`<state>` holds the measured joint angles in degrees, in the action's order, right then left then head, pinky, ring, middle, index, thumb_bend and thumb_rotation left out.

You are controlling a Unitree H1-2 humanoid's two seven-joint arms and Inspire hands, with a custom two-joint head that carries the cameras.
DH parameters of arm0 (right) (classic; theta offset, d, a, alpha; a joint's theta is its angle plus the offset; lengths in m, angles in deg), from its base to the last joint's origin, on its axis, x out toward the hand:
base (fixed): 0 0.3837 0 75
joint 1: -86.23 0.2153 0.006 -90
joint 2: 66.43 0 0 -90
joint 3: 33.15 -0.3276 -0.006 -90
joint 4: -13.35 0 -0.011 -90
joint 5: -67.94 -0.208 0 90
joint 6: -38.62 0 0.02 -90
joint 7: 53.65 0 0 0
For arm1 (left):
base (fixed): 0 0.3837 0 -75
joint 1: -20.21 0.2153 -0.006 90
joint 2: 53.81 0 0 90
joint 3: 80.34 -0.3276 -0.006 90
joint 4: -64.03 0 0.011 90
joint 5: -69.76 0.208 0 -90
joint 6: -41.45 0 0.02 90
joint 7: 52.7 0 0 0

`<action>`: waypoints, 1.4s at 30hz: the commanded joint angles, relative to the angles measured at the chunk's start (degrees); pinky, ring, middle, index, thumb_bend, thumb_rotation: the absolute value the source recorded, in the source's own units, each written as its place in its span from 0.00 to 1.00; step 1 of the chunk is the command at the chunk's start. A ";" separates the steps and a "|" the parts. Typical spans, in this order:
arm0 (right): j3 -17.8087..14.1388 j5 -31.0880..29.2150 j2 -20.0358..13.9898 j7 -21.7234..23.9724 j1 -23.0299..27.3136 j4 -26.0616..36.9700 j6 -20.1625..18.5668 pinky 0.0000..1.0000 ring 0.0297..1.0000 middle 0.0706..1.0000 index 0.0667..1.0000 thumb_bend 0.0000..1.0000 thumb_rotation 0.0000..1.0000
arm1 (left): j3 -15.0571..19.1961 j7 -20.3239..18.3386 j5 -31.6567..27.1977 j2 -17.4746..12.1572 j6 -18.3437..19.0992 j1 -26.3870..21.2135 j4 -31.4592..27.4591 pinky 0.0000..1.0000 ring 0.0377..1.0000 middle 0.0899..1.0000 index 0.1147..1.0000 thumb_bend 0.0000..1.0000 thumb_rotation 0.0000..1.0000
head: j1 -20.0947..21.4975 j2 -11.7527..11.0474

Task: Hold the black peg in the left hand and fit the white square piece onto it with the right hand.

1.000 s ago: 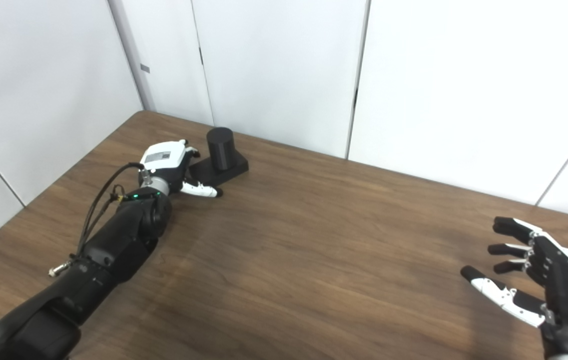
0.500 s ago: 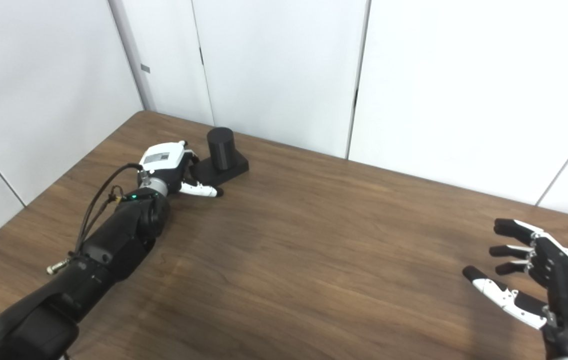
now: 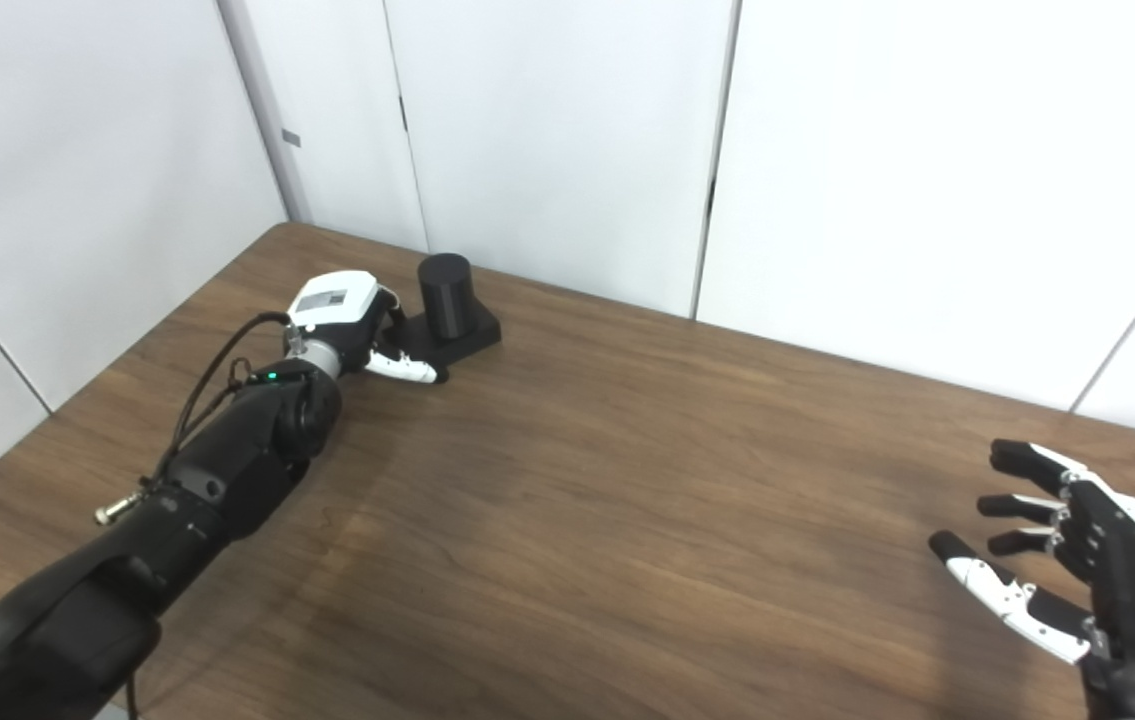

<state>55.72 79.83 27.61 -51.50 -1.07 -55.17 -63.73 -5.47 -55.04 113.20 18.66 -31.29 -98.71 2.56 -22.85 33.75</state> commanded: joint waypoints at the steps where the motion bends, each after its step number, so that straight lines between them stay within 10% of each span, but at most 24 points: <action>1: -0.41 0.30 -0.16 -0.32 1.53 2.05 1.02 0.47 0.61 0.74 0.70 0.42 0.00 | -1.75 -1.84 -1.32 0.43 -3.43 0.08 1.24 0.85 0.94 0.88 0.45 0.66 0.14 | 0.07 0.02; 5: -0.51 0.24 -0.15 -0.42 1.65 1.81 1.46 0.47 0.61 0.73 0.70 0.42 0.00 | -2.58 -1.41 -3.73 0.07 -9.47 0.88 1.01 0.85 0.92 0.86 0.42 0.53 0.06 | 0.24 0.12; 23: -0.71 0.19 0.59 -1.23 2.19 -0.68 3.51 0.51 0.63 0.75 0.70 0.43 0.00 | -9.73 -5.28 -5.06 -0.81 -25.92 5.41 -10.01 0.87 0.92 0.87 0.42 0.52 0.07 | 5.45 1.14; 42: -2.00 -0.53 -0.44 -3.22 2.76 -14.06 18.04 0.50 0.61 0.73 0.70 0.53 0.00 | -16.64 -5.68 -3.36 3.92 -35.38 6.64 -13.94 0.83 0.90 0.84 0.43 0.52 0.07 | 14.75 3.67</action>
<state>54.04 79.19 27.75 -53.63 -0.41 -70.17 -49.22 -18.59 -56.17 107.67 21.04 -64.31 -93.68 -11.22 -8.09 37.35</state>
